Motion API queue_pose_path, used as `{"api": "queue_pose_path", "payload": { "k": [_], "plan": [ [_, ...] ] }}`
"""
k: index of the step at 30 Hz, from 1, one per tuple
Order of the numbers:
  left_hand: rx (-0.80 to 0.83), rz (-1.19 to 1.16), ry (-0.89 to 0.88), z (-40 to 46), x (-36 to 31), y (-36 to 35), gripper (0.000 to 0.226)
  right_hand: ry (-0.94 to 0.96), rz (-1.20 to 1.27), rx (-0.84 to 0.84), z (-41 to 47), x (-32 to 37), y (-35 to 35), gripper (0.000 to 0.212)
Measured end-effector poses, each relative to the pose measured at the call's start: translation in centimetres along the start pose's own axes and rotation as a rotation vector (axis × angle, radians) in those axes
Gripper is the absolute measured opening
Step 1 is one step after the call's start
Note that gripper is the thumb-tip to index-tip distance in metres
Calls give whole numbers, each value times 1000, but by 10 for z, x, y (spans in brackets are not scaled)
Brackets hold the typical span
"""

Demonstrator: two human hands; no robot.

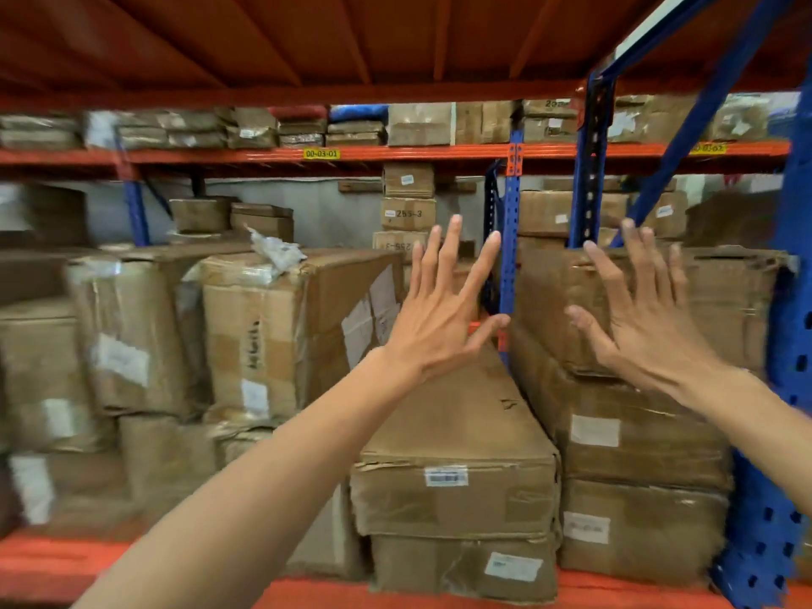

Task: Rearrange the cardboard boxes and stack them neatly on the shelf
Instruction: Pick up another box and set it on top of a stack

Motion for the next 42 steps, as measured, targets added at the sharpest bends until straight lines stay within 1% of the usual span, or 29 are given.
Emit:
{"api": "queue_pose_path", "payload": {
  "k": [4,6,7,9,13,15,17,19,22,27,29,32,34,35,36,37,39,40,42],
  "plan": [
    [-174,129,79,-47,66,56,86,29,212,41,48,91,-13,77],
    [-216,150,156,-71,106,81,90,116,270,74,69,142,-19,76],
    [-213,136,200,-84,126,90,93,161,285,95,79,167,-22,76],
    [-148,63,290,-111,166,98,102,225,333,137,97,213,-27,76],
    [113,-172,470,-168,222,78,127,334,441,246,128,286,-35,78],
    [203,-277,552,-190,235,62,140,398,435,328,137,310,-42,79],
    [238,-326,590,-201,241,51,146,448,372,407,141,323,-52,77],
    [233,-366,573,-201,242,45,147,458,277,412,142,323,-58,72],
    [221,-444,461,-191,239,45,143,449,222,342,137,313,-55,65],
    [241,-516,281,-169,221,44,135,376,172,282,116,278,-39,68],
    [261,-476,199,-154,206,44,130,323,99,272,106,259,-29,76],
    [326,-345,56,-126,182,43,126,254,27,291,97,235,-18,93],
    [348,-260,-47,-111,166,41,127,191,39,358,93,219,-19,106],
    [332,-248,-79,-107,159,40,131,148,71,403,89,211,-21,112],
    [290,-248,-83,-105,154,40,135,100,115,443,84,202,-25,119],
    [225,-241,-50,-105,153,40,139,44,169,476,77,193,-28,124],
    [85,-210,113,-114,164,39,144,-92,286,518,57,173,-34,132],
    [46,-227,212,-120,172,36,146,-161,338,538,44,164,-38,134],
    [66,-400,361,-130,184,20,150,-245,396,571,18,152,-44,136]
  ]
}}
Point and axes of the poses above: each hand's wrist, its own z-axis towards the middle knuckle, its own y-axis out of the back of the hand, x = y × z, the point moved 7 cm from there along z, towards the middle knuckle, and after that the axes turned 5 degrees about x, right-handed, at the moved point
